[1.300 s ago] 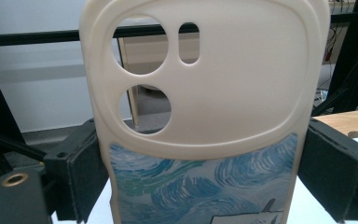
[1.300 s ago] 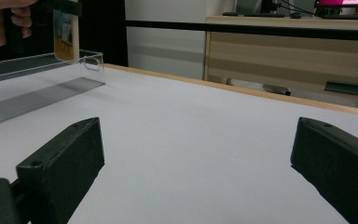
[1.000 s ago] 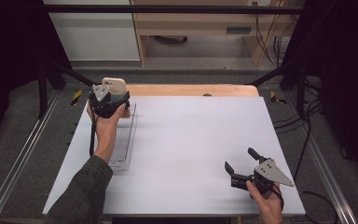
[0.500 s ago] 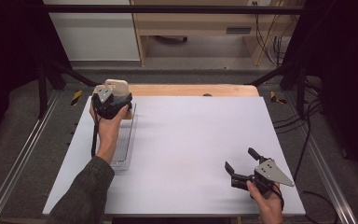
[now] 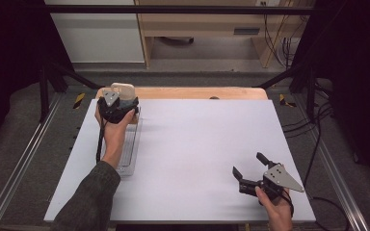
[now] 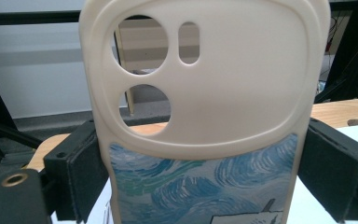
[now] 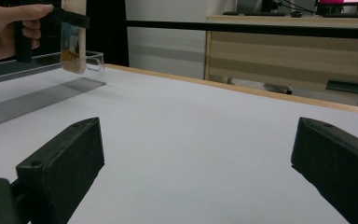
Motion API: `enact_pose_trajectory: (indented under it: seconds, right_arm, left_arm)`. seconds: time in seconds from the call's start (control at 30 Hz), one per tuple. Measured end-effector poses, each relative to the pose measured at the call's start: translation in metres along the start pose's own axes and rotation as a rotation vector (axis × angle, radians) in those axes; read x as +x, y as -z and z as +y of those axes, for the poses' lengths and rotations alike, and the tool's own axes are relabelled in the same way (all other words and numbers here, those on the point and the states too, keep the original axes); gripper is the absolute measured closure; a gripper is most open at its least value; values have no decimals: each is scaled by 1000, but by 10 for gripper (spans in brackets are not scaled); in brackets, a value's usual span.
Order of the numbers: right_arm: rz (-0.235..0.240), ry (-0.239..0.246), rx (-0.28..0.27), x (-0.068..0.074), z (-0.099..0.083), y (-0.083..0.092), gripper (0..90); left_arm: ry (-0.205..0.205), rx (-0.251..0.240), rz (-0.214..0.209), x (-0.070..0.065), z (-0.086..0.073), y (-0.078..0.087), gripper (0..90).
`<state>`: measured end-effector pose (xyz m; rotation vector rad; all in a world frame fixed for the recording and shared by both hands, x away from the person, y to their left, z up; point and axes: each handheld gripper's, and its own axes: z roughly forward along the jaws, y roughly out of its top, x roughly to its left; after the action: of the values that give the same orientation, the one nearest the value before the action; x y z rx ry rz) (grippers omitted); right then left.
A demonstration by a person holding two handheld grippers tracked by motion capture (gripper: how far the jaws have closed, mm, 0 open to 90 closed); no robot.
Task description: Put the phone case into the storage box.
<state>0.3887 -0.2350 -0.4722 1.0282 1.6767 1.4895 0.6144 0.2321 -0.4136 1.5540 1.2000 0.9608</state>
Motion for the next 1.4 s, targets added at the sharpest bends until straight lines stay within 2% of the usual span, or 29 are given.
enact_pose_trajectory:
  seconds: [0.8,1.4]
  right_arm:
    - [0,-3,4,-1,0,0,27]
    - [3,-7,8,-1,-1,0,26]
  left_arm:
    - [-16,21,15,0,-6,-5,101]
    - [-7,31,21,2,-11,-7,101]
